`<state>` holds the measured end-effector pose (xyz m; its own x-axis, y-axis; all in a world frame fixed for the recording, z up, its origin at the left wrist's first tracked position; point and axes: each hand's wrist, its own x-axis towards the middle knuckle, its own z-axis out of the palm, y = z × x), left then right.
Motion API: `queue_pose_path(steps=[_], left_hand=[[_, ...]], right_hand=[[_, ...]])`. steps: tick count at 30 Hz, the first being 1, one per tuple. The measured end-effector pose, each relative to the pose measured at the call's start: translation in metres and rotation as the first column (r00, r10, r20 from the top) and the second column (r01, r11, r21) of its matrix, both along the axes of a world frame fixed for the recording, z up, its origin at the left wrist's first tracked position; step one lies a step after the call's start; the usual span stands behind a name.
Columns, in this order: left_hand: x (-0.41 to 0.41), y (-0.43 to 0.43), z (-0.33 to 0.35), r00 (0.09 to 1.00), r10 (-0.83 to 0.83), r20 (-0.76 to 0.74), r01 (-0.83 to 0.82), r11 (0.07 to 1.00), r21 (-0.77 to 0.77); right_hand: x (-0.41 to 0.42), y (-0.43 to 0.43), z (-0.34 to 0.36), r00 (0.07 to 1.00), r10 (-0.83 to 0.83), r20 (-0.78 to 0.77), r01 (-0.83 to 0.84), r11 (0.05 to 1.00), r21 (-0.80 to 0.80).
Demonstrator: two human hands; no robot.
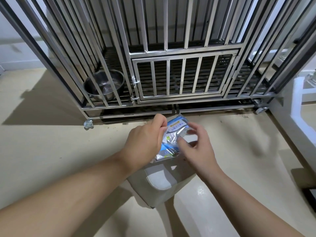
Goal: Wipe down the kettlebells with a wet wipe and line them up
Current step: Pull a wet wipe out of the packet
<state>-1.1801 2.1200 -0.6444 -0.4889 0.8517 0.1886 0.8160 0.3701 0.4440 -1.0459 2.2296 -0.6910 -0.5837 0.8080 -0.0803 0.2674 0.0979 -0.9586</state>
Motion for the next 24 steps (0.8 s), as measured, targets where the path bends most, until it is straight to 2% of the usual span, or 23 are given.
queue_pose_path(steps=[1,3,6,10,13,15,19,21,24], left_hand=[[0.001,0.0,-0.001,0.999,0.024,0.03,-0.023,1.0,-0.009],[0.004,0.003,-0.002,0.992,0.049,0.112,-0.046,0.998,-0.03],[0.015,0.008,0.003,0.988,-0.027,0.153,0.036,0.998,-0.06],[0.026,0.01,0.012,0.986,-0.144,-0.083,0.135,0.985,-0.11],[0.017,0.01,0.013,0.955,-0.25,-0.161,0.252,0.968,-0.004],[0.013,0.008,0.012,0.95,-0.257,-0.178,0.269,0.962,0.045],[0.014,0.009,0.012,0.982,-0.186,0.022,0.18,0.97,0.167],[0.012,0.015,0.019,0.986,-0.1,0.132,0.061,0.961,0.27],[0.001,0.027,0.036,0.963,-0.006,0.269,-0.113,0.898,0.425]], right_hand=[[0.001,-0.001,0.003,0.994,0.106,0.004,-0.106,0.994,0.037],[0.004,-0.004,0.005,0.965,0.254,0.057,-0.255,0.967,0.004],[0.006,-0.006,-0.001,0.965,0.224,0.134,-0.227,0.974,0.01],[0.001,-0.005,-0.001,0.956,0.167,0.242,-0.203,0.97,0.133],[-0.002,-0.003,-0.003,0.939,0.149,0.31,-0.203,0.968,0.15],[-0.005,-0.006,-0.004,0.929,0.178,0.324,-0.246,0.952,0.182],[-0.012,-0.015,-0.009,0.925,0.236,0.299,-0.302,0.932,0.198],[-0.011,-0.019,-0.019,0.915,0.245,0.32,-0.311,0.934,0.174],[-0.007,-0.02,-0.034,0.891,0.199,0.407,-0.283,0.946,0.157]])
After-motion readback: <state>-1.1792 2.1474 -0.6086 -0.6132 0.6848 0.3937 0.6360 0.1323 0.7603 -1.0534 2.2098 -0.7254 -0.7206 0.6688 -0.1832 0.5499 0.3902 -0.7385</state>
